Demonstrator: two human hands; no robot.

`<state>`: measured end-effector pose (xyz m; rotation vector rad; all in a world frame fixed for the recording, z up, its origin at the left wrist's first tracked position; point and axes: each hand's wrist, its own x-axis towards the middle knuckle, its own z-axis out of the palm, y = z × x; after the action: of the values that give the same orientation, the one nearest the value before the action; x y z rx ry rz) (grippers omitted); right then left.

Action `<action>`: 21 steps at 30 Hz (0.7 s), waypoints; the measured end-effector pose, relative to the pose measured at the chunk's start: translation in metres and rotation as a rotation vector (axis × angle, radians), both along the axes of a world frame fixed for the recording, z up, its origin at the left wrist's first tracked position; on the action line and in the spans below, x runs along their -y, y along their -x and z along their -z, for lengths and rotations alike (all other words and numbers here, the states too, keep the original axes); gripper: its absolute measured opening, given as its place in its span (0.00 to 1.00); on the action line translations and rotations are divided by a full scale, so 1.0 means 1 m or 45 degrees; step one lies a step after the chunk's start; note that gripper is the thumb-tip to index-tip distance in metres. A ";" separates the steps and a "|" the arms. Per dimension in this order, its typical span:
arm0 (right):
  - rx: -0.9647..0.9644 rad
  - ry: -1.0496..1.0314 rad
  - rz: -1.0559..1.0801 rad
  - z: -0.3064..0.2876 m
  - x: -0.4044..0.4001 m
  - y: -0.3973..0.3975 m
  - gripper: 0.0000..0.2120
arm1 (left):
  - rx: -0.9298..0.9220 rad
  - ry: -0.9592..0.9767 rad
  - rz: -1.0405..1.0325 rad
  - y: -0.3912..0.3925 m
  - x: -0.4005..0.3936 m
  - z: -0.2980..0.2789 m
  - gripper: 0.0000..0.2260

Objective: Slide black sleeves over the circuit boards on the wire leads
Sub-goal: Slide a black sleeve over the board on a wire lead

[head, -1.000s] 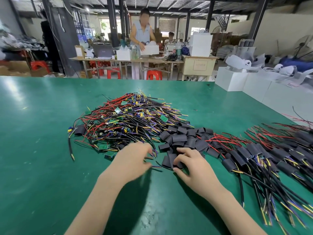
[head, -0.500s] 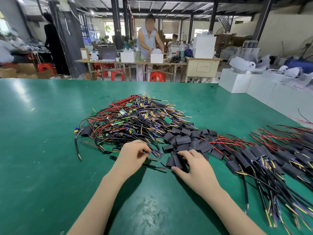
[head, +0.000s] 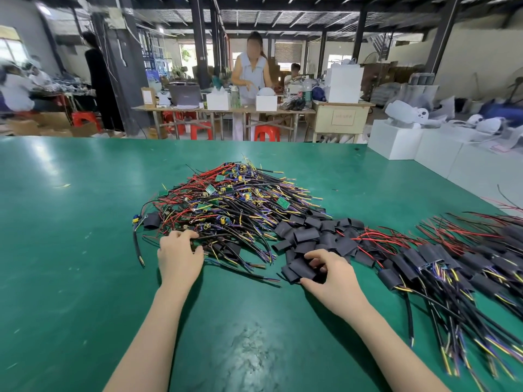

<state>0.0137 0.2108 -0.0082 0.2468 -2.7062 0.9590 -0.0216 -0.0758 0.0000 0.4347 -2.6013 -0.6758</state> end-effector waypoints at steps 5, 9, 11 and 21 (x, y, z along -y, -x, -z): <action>-0.075 -0.019 0.068 0.000 -0.002 0.000 0.20 | -0.089 0.085 0.045 -0.002 0.002 -0.002 0.04; -0.140 0.033 0.083 -0.006 -0.003 0.000 0.19 | -0.155 0.061 0.186 0.002 0.000 -0.002 0.05; -0.148 0.045 0.073 -0.008 -0.003 -0.001 0.19 | -0.286 -0.055 0.129 0.002 -0.004 -0.006 0.06; -0.215 0.130 0.034 -0.014 -0.005 -0.005 0.17 | -0.833 -0.795 0.282 -0.012 0.004 -0.035 0.09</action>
<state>0.0184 0.2161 0.0060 0.2586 -2.4946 1.0168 -0.0097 -0.0793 0.0354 0.0653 -1.7972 -1.4365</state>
